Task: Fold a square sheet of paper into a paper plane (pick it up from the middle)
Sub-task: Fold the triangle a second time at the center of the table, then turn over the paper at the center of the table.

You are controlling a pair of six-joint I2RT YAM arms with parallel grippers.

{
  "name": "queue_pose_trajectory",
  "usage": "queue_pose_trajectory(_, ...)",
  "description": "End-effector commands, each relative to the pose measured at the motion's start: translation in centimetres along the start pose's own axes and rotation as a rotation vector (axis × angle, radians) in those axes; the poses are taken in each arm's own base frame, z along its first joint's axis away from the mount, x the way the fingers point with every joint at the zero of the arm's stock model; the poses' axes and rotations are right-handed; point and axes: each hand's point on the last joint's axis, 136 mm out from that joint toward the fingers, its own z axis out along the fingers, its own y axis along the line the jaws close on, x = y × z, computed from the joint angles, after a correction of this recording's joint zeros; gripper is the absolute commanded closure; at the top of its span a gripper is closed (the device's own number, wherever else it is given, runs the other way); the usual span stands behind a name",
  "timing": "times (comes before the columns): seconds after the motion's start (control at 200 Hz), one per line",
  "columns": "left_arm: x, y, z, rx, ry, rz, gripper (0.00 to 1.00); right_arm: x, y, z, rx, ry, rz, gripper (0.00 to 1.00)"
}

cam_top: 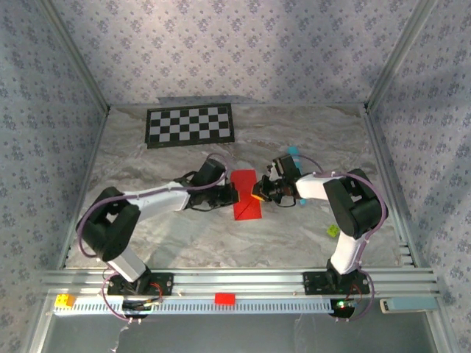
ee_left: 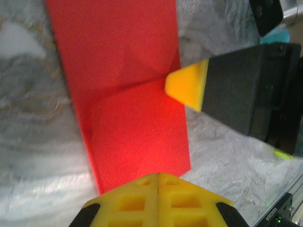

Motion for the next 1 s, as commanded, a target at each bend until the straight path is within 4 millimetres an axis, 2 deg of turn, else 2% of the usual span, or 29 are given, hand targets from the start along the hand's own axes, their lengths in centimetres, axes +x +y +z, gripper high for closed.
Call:
queue_pose_trajectory(0.0, -0.6, -0.6, 1.0, 0.005, 0.041, 0.039, 0.98, -0.9, 2.4, -1.4, -0.035, -0.004, -0.070, 0.87)
queue_pose_trajectory(0.135, -0.9, 0.8, 2.0, -0.024, 0.064, 0.025, 0.98, -1.1, 2.7, -2.5, -0.024, -0.016, -0.077, 0.86)
queue_pose_trajectory(0.275, -1.0, 1.9, 2.7, -0.058, 0.083, 0.035, 0.99, 0.4, 2.0, -3.1, -0.008, -0.012, -0.048, 0.85)
queue_pose_trajectory(0.38, -0.7, 2.8, 3.1, -0.088, 0.100, 0.040, 0.99, 2.2, 1.0, -3.3, 0.027, 0.007, -0.029, 0.84)
queue_pose_trajectory(0.575, 1.0, 4.3, 3.7, -0.111, 0.141, 0.026, 0.99, 5.1, -2.5, -4.2, 0.239, 0.040, 0.000, 0.81)
queue_pose_trajectory(0.795, 3.0, 5.1, 3.8, -0.125, 0.158, 0.009, 1.00, 6.5, -2.3, -4.3, 0.222, 0.052, 0.007, 0.75)
queue_pose_trajectory(0.995, 3.3, 5.1, 3.5, -0.127, 0.152, 0.006, 1.00, 7.1, -2.4, -4.2, 0.220, 0.066, 0.009, 0.71)
